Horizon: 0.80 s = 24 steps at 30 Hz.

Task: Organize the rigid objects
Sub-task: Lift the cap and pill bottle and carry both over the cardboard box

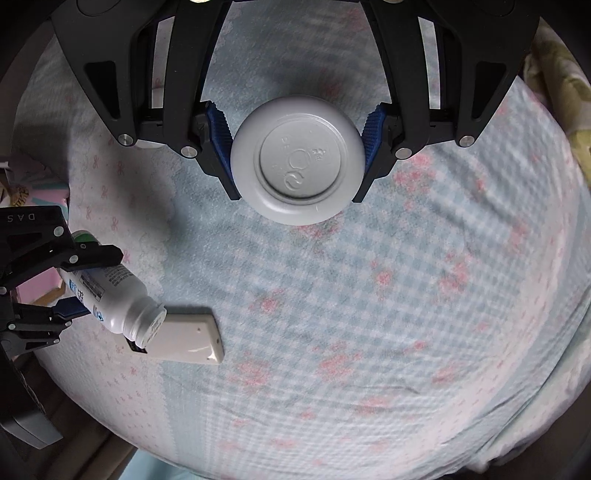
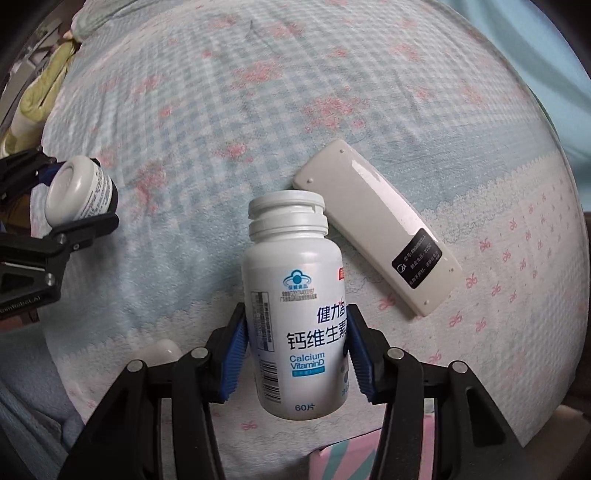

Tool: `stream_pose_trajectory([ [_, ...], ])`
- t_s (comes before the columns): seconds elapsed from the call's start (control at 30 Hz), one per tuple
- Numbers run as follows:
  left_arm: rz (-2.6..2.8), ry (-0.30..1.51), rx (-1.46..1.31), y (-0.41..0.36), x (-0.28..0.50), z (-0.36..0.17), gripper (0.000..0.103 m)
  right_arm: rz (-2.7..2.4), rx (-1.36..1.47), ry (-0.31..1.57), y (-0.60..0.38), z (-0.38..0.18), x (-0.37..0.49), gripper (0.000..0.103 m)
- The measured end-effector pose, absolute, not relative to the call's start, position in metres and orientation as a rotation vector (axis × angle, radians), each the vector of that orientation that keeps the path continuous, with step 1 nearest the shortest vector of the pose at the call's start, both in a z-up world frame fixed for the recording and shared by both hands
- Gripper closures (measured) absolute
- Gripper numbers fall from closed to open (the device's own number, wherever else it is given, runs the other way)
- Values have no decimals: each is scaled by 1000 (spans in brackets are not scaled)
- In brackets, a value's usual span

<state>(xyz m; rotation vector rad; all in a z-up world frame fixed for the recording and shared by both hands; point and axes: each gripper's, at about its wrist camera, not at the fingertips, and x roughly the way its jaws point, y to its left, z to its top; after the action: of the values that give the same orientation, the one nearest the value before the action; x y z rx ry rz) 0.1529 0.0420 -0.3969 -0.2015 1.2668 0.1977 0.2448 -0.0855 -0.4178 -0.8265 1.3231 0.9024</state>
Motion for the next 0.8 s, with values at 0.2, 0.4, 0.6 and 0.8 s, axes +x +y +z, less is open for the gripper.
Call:
stream_pose_trajectory([
  [0.2, 158, 1222, -175, 39, 150, -355, 49, 844, -597, 1348, -99, -376, 233, 56],
  [0.4, 64, 1191, -111, 22, 156, -303, 49, 765, -368, 1345, -128, -323, 224, 56],
  [0.6, -68, 1156, 6, -17, 172, -252, 49, 659, -147, 1316, -176, -257, 225, 56],
  [0.8, -202, 1126, 88, -71, 201, -219, 49, 485, 29, 1271, -246, -213, 232, 56],
])
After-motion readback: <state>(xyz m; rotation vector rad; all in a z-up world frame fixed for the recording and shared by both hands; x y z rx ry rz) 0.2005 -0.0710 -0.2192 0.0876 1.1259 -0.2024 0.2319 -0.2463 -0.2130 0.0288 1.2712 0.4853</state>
